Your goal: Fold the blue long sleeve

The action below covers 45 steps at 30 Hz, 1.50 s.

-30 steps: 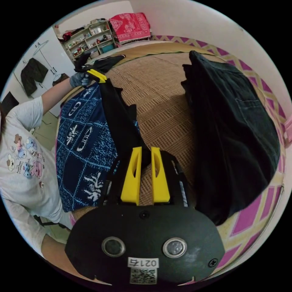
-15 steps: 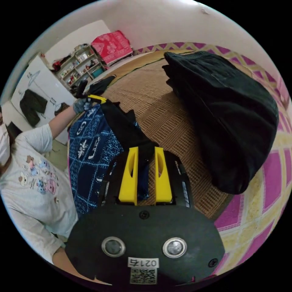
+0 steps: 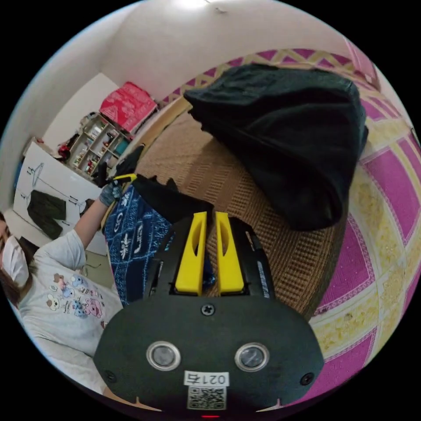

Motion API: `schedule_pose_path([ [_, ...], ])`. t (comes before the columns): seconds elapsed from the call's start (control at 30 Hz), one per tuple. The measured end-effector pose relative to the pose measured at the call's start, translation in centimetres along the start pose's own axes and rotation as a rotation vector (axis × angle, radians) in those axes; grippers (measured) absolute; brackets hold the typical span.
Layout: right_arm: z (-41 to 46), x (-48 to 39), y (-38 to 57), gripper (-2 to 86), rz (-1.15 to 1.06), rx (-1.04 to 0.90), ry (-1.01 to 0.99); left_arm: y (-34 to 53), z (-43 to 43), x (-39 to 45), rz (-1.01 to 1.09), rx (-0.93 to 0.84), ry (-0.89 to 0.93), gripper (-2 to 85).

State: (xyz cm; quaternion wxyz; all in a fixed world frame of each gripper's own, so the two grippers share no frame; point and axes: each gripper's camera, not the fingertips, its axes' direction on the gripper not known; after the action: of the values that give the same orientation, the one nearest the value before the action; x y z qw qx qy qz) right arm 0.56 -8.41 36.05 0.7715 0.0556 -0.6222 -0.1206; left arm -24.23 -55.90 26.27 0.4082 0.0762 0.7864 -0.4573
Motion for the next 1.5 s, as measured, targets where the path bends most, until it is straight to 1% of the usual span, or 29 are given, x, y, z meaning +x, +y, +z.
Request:
schedule_pose_path([
  [0.07,-1.0,-2.3,1.0,4.9,-0.070,0.007,-0.039,1.6,-2.6,1.2,0.009,0.078,0.021,-0.9],
  [0.1,-0.9,-4.1,1.9,5.0,-0.125,-0.021,-0.063,1.9,-3.0,1.8,0.025,0.080,0.048,-0.9],
  [0.17,-0.1,-7.1,3.4,4.7,-0.211,-0.106,-0.080,3.4,-3.0,5.2,0.103,-0.024,0.118,-0.9],
  [0.27,0.7,-11.2,6.9,3.0,-0.303,-0.195,-0.048,6.8,-1.7,9.6,0.180,-0.173,0.061,-1.0],
  [0.33,0.3,-12.8,9.3,1.5,-0.330,-0.207,-0.047,9.4,-1.2,11.5,0.200,-0.232,0.017,-1.0],
  [0.4,0.1,-14.0,12.7,0.2,-0.357,-0.237,-0.047,11.9,-1.1,12.6,0.193,-0.246,-0.053,-1.0],
  [0.43,0.4,-14.0,13.5,0.0,-0.354,-0.258,-0.027,13.5,-1.7,12.9,0.190,-0.198,-0.087,-1.0],
  [0.47,1.3,-13.5,15.1,-0.2,-0.335,-0.304,0.049,14.8,-2.4,12.9,0.171,-0.157,-0.118,-0.9],
  [0.57,-0.4,-11.7,17.6,-0.3,-0.241,-0.198,0.017,17.2,-4.3,11.8,0.080,-0.086,-0.127,-0.9],
  [0.6,-1.5,-11.5,17.9,-0.1,-0.224,-0.188,0.038,17.6,-4.9,11.6,0.056,-0.072,-0.132,-0.9],
  [0.63,-2.2,-11.5,18.2,0.0,-0.222,-0.171,0.064,18.5,-6.4,11.3,0.012,-0.024,-0.152,-0.9],
  [0.67,-3.6,-11.5,18.6,0.4,-0.218,-0.112,0.112,19.6,-8.2,11.6,-0.015,0.051,-0.165,-0.9],
  [0.7,-5.0,-11.1,18.8,1.4,-0.191,-0.049,0.130,20.1,-9.0,12.1,-0.017,0.087,-0.153,-0.9],
  [0.73,-5.5,-10.7,18.8,2.1,-0.169,-0.024,0.124,20.8,-10.3,13.5,0.001,0.148,-0.102,-0.8],
  [0.77,-6.2,-9.5,18.3,3.9,-0.124,0.005,0.088,21.1,-10.5,15.6,0.033,0.167,-0.051,-0.8],
  [0.8,-6.4,-8.1,17.5,6.1,-0.078,0.023,0.048,21.2,-10.2,17.0,0.055,0.159,-0.027,-0.7],
  [0.87,-6.1,-5.3,15.9,7.9,0.015,0.044,0.012,21.3,-7.8,23.0,0.118,0.119,0.024,0.1],
  [1.0,-4.3,0.5,11.9,9.4,0.173,0.024,-0.090,21.6,-3.2,31.0,0.174,0.073,0.093,3.4],
  [1.07,-3.9,1.6,10.6,9.7,0.178,0.010,-0.084,21.7,-0.5,34.3,0.178,0.071,0.114,4.4],
  [1.1,-3.8,1.9,10.0,9.8,0.179,-0.001,-0.068,21.6,0.0,34.6,0.155,0.066,0.127,4.6],
  [1.13,-3.8,1.9,9.7,9.8,0.175,-0.005,-0.056,21.5,1.1,34.6,0.073,0.053,0.202,4.8],
  [1.17,-3.7,1.9,9.2,9.8,0.161,-0.017,-0.036,21.5,2.4,34.1,-0.028,0.025,0.331,5.3],
  [1.2,-3.6,1.8,8.9,9.8,0.152,-0.032,-0.026,21.6,3.2,33.7,-0.079,0.006,0.399,5.6],
  [1.23,-3.5,1.8,8.8,9.8,0.149,-0.038,-0.024,21.9,4.7,33.1,-0.180,-0.034,0.514,7.0],
  [1.27,-3.2,1.8,8.6,9.8,0.143,-0.048,-0.027,22.4,6.2,32.5,-0.278,-0.061,0.590,8.3],
  [1.33,-2.8,2.0,8.2,10.0,0.138,-0.061,-0.044,23.1,7.9,31.6,-0.401,-0.086,0.648,9.5],
  [1.37,-2.5,2.1,7.8,10.1,0.138,-0.069,-0.052,23.6,8.5,31.1,-0.483,-0.064,0.678,9.8],
  [1.47,-1.6,2.8,6.8,10.5,0.147,-0.091,-0.058,24.5,9.5,30.3,-0.629,-0.038,0.681,10.0],
  [1.5,-1.3,3.2,6.4,10.6,0.154,-0.095,-0.059,24.6,9.7,30.1,-0.646,-0.036,0.683,10.0],
])
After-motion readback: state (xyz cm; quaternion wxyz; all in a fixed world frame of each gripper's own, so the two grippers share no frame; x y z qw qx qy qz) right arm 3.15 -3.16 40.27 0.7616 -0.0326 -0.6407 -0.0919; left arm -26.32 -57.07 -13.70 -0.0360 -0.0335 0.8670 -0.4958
